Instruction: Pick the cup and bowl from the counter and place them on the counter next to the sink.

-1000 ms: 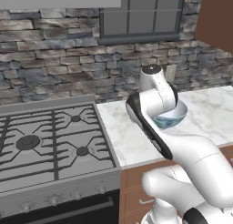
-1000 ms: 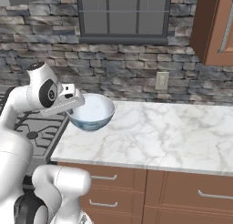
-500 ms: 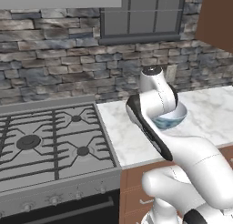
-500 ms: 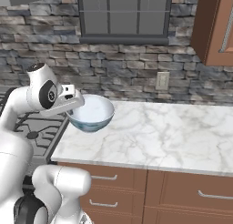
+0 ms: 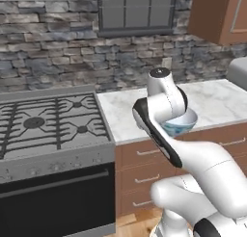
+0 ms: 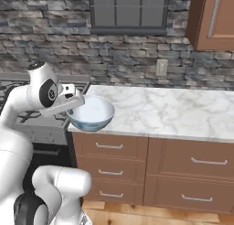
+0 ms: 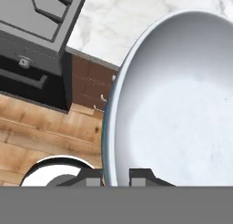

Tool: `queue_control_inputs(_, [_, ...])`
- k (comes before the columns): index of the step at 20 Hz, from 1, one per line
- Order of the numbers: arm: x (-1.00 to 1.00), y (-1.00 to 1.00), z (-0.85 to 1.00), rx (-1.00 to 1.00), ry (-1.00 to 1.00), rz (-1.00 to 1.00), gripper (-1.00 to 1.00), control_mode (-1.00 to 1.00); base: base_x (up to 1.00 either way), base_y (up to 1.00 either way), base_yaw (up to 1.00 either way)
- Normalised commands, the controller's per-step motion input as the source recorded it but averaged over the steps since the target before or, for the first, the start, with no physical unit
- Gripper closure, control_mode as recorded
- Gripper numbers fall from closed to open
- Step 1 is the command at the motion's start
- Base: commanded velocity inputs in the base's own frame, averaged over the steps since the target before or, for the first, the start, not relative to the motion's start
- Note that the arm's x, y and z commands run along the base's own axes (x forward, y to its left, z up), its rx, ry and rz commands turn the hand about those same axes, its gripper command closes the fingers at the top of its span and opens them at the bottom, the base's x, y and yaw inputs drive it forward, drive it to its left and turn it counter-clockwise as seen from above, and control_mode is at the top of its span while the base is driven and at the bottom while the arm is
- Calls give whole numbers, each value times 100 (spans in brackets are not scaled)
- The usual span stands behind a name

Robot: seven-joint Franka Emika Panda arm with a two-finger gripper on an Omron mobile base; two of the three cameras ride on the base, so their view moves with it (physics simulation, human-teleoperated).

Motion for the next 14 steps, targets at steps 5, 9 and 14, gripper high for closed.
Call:
queue_control_inputs(5, [0,0,0,0,0,0,100,100,-36,8,28])
queue_control_inputs(9, [0,0,0,0,0,0,100,100,0,1,91])
queue_control_inputs(14, [0,0,0,0,0,0,100,100,0,0,100])
